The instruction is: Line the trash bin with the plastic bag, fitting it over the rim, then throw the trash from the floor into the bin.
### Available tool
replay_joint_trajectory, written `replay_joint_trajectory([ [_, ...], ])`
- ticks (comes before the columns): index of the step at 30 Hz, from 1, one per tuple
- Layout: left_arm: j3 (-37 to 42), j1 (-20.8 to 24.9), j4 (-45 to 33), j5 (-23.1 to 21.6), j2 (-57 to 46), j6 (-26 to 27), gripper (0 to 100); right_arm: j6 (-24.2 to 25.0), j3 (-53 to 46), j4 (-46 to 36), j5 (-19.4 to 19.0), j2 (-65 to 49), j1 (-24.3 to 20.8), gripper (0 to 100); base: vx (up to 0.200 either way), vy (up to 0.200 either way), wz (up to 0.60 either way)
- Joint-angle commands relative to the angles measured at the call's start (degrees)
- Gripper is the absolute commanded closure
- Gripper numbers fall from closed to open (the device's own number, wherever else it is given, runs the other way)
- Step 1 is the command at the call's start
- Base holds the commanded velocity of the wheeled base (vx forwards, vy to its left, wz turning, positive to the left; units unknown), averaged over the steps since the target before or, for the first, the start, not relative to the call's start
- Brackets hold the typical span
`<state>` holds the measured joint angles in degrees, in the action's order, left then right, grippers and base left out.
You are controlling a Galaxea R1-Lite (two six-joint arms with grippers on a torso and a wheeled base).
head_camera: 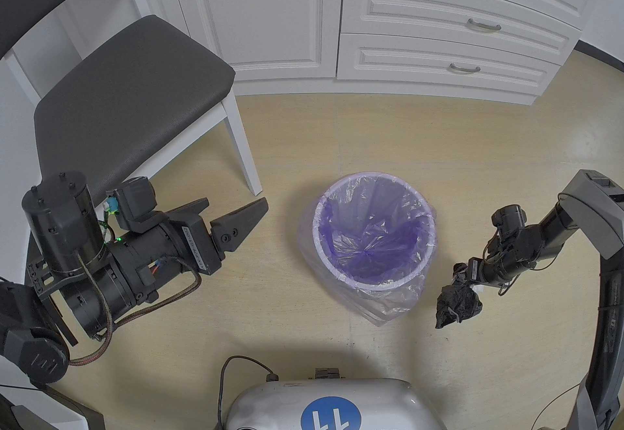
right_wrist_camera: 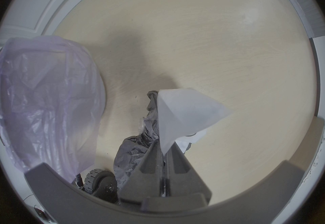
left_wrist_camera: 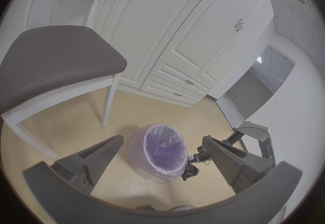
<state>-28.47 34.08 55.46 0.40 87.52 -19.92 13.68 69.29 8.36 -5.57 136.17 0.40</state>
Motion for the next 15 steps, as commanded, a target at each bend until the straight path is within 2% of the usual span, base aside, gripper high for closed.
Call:
replay_joint_trajectory([
  [1, 0.34, 0.19, -0.44, 0.04, -1.56, -0.03, 0, -1.37, -3.02, 0.07, -0.23, -7.67, 0.65, 100, 0.0, 0.0, 0.0],
  [11, 1.22, 1.07, -0.44, 0.65, -1.82, 0.06, 0, -7.0, -9.44, 0.16, -0.14, -17.43, 1.36, 100, 0.0, 0.0, 0.0],
  [15, 1.13, 1.07, -0.87, 0.74, -4.11, 1.55, 0, -7.44, -12.25, 0.16, 0.3, -23.67, 1.36, 100, 0.0, 0.0, 0.0],
])
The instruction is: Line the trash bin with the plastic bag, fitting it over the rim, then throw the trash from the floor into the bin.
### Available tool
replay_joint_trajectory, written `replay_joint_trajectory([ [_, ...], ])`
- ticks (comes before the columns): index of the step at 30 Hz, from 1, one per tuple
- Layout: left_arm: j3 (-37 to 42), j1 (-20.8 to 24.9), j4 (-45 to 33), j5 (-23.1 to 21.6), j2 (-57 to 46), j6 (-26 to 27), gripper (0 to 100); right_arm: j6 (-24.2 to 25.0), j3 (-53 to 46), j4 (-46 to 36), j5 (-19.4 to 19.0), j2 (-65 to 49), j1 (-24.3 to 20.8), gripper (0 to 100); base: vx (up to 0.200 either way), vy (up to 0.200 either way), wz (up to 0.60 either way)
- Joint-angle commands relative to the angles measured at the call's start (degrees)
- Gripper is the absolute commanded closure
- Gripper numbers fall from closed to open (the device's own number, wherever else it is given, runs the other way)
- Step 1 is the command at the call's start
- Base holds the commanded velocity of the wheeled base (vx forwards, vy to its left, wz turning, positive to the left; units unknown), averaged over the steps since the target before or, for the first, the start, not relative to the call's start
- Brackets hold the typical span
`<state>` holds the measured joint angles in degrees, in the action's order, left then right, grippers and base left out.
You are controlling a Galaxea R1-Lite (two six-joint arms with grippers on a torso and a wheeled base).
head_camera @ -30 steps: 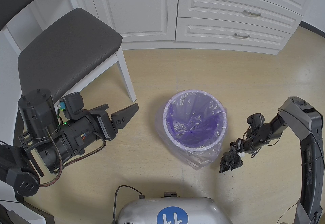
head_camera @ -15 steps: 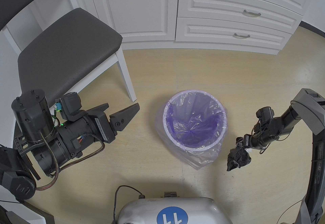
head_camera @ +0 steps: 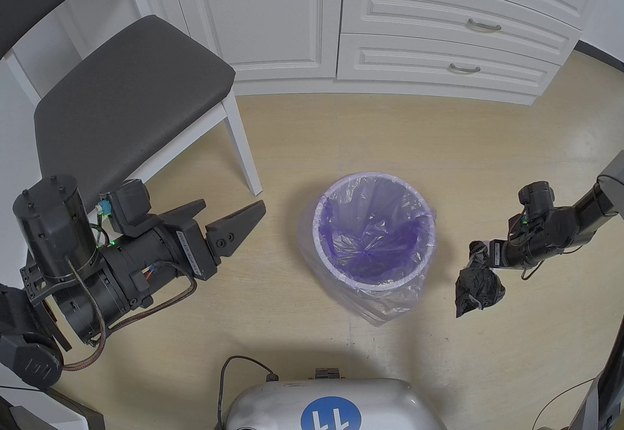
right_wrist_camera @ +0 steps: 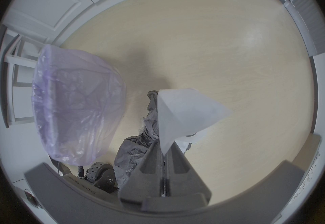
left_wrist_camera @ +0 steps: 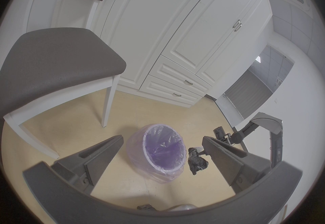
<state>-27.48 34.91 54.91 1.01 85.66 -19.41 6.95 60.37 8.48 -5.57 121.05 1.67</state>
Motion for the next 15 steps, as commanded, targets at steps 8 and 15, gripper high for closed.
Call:
replay_joint_trajectory([
  [8, 0.06, 0.24, -0.33, 0.22, -4.01, 1.39, 0, -1.06, -11.76, 0.04, 2.93, -26.22, 0.53, 100, 0.0, 0.0, 0.0],
  [15, 0.32, 0.24, -1.64, 0.39, -8.32, 6.31, 0, -4.49, -16.25, 0.13, 2.85, -37.56, 1.49, 100, 0.0, 0.0, 0.0],
])
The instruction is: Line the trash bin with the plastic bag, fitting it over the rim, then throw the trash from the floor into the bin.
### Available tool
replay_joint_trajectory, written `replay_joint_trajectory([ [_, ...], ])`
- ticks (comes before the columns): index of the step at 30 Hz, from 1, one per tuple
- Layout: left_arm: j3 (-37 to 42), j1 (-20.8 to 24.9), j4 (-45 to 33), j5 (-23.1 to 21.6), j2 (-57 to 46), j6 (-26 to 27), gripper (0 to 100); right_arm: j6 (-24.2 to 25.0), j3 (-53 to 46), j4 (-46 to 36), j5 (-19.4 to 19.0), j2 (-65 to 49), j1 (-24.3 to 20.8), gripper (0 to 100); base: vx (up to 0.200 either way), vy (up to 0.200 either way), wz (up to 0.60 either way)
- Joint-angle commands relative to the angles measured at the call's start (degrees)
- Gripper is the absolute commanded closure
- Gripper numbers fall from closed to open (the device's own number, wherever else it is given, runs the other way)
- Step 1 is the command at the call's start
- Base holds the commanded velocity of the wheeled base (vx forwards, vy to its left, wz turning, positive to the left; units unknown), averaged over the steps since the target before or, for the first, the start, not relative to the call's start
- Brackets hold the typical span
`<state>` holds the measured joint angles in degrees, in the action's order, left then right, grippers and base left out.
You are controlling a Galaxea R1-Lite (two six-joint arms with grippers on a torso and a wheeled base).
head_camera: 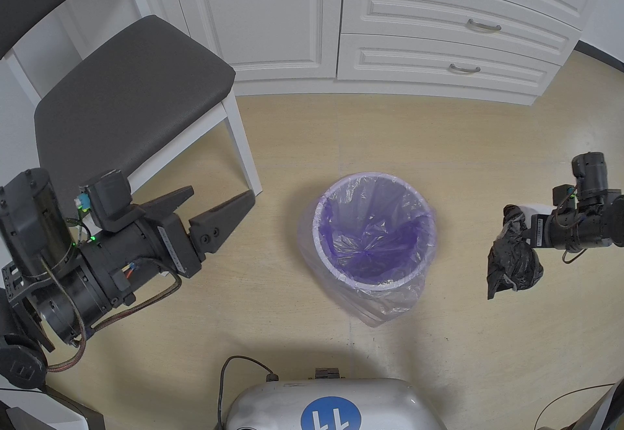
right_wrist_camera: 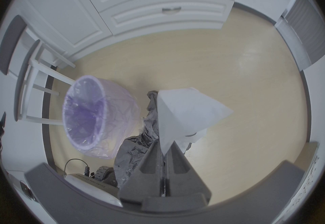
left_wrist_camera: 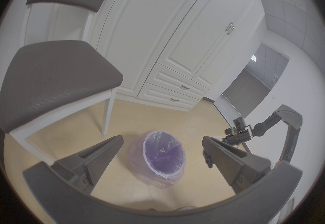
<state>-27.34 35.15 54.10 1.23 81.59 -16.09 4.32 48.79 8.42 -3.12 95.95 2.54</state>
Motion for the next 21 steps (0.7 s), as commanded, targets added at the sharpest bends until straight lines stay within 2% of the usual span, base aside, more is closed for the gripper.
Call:
replay_joint_trajectory([
  [1, -0.08, -0.08, -1.02, 0.18, -4.86, 3.52, 0, -1.85, -4.75, 0.1, 0.48, -13.86, -0.07, 100, 0.0, 0.0, 0.0],
  [8, -1.84, -0.34, -1.19, 2.99, -5.83, 4.49, 0, -1.59, -5.9, 0.28, 1.19, -18.34, -4.38, 100, 0.0, 0.0, 0.0],
  [10, -3.07, -0.34, -1.02, 6.5, -5.04, 5.81, 0, -0.71, -6.34, 0.63, 2.42, -18.96, -8.25, 100, 0.0, 0.0, 0.0],
  [13, -3.15, 0.01, -0.84, 8.09, -5.04, 6.51, 0, 0.25, -7.04, 2.12, 3.65, -19.4, -10.89, 100, 0.0, 0.0, 0.0],
  [14, -2.89, 0.19, -0.66, 8.7, -5.39, 7.3, 0, 1.84, -8.01, 5.29, 5.76, -19.58, -13.87, 100, 0.0, 0.0, 0.0],
  [16, -2.72, 0.54, -0.49, 8.79, -5.83, 8.09, 0, 3.07, -8.62, 8.89, 8.66, -19.58, -16.69, 100, 0.0, 0.0, 0.0],
  [21, -2.98, 0.54, -0.4, 8.79, -6.27, 8.27, 0, 4.3, -10.2, 13.46, 13.84, -19.75, -21.52, 100, 0.0, 0.0, 0.0],
])
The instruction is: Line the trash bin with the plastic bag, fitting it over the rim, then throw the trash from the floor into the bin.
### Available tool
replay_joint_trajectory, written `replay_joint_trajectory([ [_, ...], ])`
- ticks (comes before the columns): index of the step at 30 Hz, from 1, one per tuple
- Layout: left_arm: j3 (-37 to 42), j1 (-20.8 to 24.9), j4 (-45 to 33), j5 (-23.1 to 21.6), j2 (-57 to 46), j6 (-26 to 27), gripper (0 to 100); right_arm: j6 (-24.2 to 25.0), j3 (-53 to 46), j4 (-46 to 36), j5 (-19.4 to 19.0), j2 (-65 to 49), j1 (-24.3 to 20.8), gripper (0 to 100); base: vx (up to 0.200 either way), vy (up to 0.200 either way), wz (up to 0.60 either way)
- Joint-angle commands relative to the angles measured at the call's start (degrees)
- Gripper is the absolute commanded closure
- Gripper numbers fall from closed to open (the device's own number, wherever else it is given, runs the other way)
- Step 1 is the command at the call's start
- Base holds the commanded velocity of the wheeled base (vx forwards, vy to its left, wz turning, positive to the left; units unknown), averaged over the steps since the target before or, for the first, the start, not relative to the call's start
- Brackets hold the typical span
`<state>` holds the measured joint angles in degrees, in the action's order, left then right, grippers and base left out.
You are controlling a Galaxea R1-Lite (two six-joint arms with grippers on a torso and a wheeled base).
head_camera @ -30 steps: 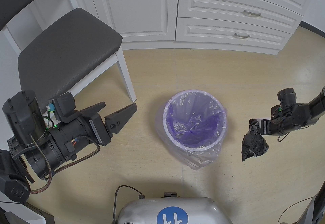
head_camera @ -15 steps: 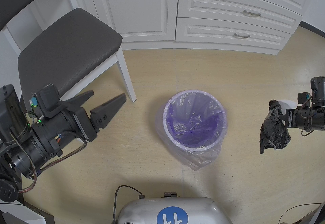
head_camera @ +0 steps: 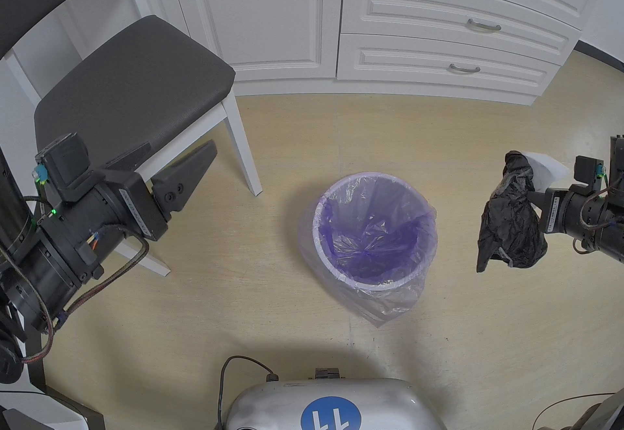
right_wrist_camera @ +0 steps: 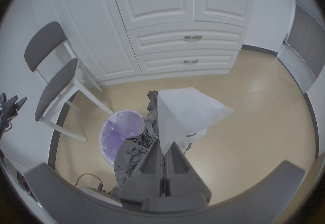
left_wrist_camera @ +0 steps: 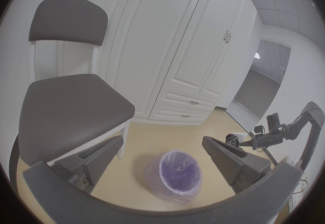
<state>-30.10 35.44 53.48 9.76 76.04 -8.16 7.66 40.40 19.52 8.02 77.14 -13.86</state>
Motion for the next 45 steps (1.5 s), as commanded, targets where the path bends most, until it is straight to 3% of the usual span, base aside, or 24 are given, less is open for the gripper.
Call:
replay_joint_trajectory([
  [1, -0.31, 0.25, 0.22, 0.25, -0.72, 0.33, 0, 0.96, -1.99, 2.81, 3.58, -1.2, -6.18, 100, 0.0, 0.0, 0.0],
  [9, -0.31, 1.12, 0.22, 0.34, -0.46, 0.42, 0, 0.96, -2.34, 4.92, 5.16, -3.75, -10.31, 100, 0.0, 0.0, 0.0],
  [13, -0.49, 1.12, 0.22, 0.34, 0.51, 0.42, 0, 1.66, -3.13, 8.17, 6.66, -4.46, -14.79, 100, 0.0, 0.0, 0.0],
  [16, -0.49, 1.12, 0.22, 0.34, 0.95, 0.42, 0, 1.84, -3.57, 12.39, 10.52, -3.05, -19.98, 100, 0.0, 0.0, 0.0],
  [21, -0.58, 1.12, 0.22, 0.34, 1.21, 0.42, 0, 2.28, -3.93, 18.1, 13.51, 0.55, -23.58, 100, 0.0, 0.0, 0.0],
  [25, -0.49, 1.12, 0.22, 0.43, 1.74, 0.42, 0, 3.07, -4.19, 27.42, 17.12, 6.97, -26.83, 100, 0.0, 0.0, 0.0],
  [34, -0.66, 1.12, 0.31, 0.43, 2.0, 0.42, 0, 2.45, -4.63, 49.48, 19.4, 17.43, -30.0, 100, 0.0, 0.0, 0.0],
  [45, -0.66, 1.04, 0.31, 0.43, 2.88, 0.42, 0, 2.36, -4.36, 57.48, 19.58, 21.73, -34.74, 100, 0.0, 0.0, 0.0],
])
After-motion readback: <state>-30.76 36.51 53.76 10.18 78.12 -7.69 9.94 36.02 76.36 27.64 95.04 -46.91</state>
